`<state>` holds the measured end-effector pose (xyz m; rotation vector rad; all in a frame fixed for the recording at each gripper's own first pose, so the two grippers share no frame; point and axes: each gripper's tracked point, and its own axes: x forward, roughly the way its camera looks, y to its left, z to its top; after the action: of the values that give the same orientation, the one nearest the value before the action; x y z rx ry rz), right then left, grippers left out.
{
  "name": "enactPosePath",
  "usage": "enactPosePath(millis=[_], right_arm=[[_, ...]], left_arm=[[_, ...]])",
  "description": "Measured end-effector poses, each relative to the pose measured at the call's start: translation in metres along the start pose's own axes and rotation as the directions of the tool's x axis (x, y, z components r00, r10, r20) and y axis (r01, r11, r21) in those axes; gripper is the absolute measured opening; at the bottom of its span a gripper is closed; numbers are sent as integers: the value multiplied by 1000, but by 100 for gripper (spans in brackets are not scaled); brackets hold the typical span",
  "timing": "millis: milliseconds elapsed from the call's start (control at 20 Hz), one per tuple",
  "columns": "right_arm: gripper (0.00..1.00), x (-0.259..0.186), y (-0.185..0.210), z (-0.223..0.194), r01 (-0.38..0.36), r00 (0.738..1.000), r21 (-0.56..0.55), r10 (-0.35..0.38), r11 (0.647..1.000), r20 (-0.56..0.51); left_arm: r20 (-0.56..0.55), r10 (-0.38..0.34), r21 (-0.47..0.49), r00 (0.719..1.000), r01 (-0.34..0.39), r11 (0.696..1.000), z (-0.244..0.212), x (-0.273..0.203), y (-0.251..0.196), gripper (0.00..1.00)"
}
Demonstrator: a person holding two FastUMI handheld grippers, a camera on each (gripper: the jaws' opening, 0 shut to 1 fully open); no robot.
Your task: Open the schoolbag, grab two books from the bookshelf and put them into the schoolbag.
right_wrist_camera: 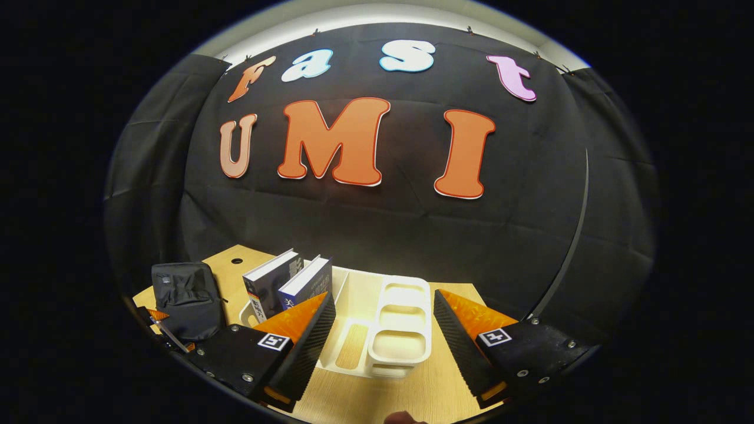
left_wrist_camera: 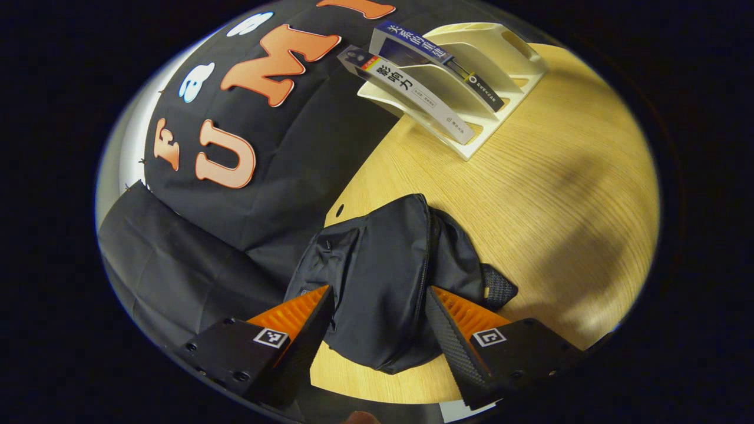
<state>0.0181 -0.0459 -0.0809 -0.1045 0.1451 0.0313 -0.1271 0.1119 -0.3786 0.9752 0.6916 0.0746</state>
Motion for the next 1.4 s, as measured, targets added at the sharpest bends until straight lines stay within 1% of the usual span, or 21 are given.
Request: enactPosePath(millis=[250,350,500,650,750,800,850,950,1000,1150,1200,1250,1400], right_arm=[[100,1,-4,-3,3,1000,-2,-3,1000,-9],[100,1,-4,-3,2,1000,0,-2,1000,-9],[100,2,-1,0,-6,1000,-2,6,1000,-10],[100,3,3,5,-15,1000,-13,15,1000,-5],[100,4,4,8,-6,1000,-28,6,1000,-8],[100,5,6,9,-1,1000,-29,1,1000,-17],[100,5,9,12,6,1000,-23,-7,1000,-18],[100,7,15,18,28,999,-14,-28,1000,-17],[100,8,19,19,42,999,-15,-42,999,-29],[100,13,35,21,53,997,-4,-53,999,-59],[100,15,42,23,55,996,-7,-56,998,-67],[100,17,49,26,53,996,-13,-54,999,-73],[100,23,70,35,42,995,-37,-45,998,-91]], left_arm=[[-1,61,57,998,-61,996,6,17,10,96],[-3,68,77,998,-68,995,7,26,11,96],[-9,52,82,999,-51,995,6,39,14,95],[-27,10,59,1000,-9,998,5,47,15,88],[-29,-33,23,999,34,999,5,47,16,80],[-28,-66,1,997,66,998,7,46,17,71],[-23,-109,-18,994,108,994,9,45,15,71],[-10,-186,-46,983,185,982,14,47,17,45],[-4,-219,-56,976,219,974,14,44,22,34],[31,-305,-64,952,306,950,21,42,36,18],[35,-339,-70,940,340,938,22,42,39,13],[41,-379,-78,925,381,921,23,44,41,11],[49,-448,-98,893,451,887,26,43,62,8]])
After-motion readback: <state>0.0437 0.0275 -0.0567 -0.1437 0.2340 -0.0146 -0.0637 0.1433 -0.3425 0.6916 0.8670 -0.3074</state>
